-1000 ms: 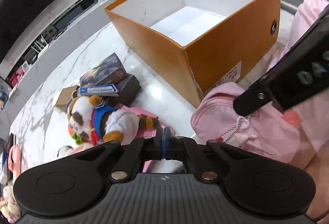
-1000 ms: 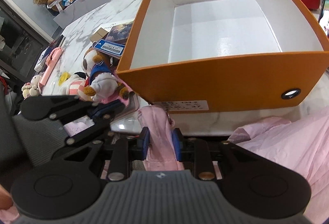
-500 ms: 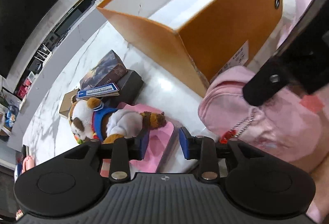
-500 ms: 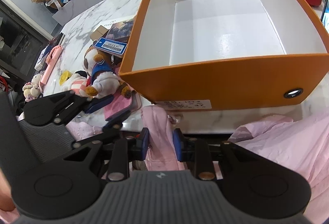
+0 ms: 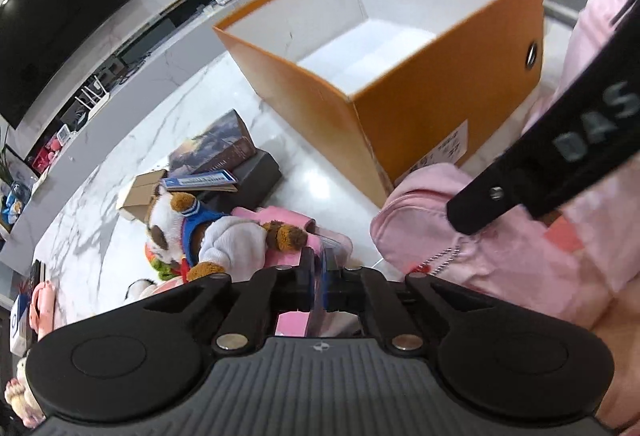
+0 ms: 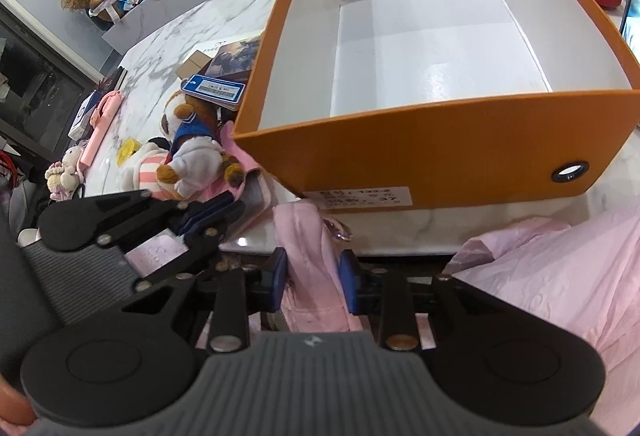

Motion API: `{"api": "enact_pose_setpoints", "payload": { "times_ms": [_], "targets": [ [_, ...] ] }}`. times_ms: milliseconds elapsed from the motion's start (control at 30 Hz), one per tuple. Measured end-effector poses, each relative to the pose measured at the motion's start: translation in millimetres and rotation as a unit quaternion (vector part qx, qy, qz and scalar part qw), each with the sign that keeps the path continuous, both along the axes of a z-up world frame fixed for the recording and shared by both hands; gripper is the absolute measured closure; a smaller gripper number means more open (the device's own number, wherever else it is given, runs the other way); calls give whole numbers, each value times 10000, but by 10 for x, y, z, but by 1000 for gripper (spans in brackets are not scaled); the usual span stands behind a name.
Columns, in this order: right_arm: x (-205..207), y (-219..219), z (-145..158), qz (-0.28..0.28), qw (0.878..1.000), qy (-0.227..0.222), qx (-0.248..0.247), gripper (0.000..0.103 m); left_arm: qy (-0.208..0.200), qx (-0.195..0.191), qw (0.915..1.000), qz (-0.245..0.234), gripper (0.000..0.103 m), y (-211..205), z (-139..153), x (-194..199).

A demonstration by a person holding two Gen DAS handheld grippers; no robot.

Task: Organize objects
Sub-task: 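Grasp the pink pouch with the left tool while the right tool holds the bag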

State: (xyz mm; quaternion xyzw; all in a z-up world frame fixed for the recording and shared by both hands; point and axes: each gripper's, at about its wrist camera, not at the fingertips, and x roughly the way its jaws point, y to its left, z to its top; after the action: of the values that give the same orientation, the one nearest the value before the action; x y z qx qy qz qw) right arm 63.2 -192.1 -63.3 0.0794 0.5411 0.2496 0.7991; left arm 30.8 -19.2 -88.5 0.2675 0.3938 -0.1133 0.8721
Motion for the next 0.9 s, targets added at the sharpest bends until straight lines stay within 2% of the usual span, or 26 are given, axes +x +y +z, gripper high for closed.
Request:
{"api": "enact_pose_setpoints", "payload": {
  "times_ms": [100, 200, 300, 400, 567, 667, 733, 800, 900],
  "targets": [
    [-32, -13, 43, -19, 10000, -36, 3, 74, -111, -337, 9994, 43, 101, 55, 172, -154],
    [-81, -48, 116, -91, 9999, -126, 22, 75, -52, -971, 9952, 109, 102, 142, 371, -304],
    [-111, -84, 156, -151, 9998, -100, 109, 76, 191, -1545, 9877, 125, 102, 224, 484, -450],
    [-133, -96, 144, -180, 9993, 93, 314, 76, 638, -2003, 9772, 305, 102, 328, 445, -502],
    [-167, -30, 31, -238, 9985, 282, 407, 76, 1014, -2133, 9696, 637, 102, 434, 301, -513],
    [-166, -18, -91, -313, 9973, 508, 431, 76, 1040, -2403, 9628, 669, 94, 501, 342, -518],
    [-186, -31, -111, -358, 9972, 480, 449, 74, 1044, -2455, 9616, 640, 72, 507, 369, -499],
    [-197, -35, -108, -366, 9972, 453, 460, 71, 1124, -2449, 9609, 643, 59, 495, 348, -472],
    [-213, -32, -108, -340, 9974, 439, 453, 69, 1249, -2302, 9625, 708, 57, 465, 266, -400]
  ]
}}
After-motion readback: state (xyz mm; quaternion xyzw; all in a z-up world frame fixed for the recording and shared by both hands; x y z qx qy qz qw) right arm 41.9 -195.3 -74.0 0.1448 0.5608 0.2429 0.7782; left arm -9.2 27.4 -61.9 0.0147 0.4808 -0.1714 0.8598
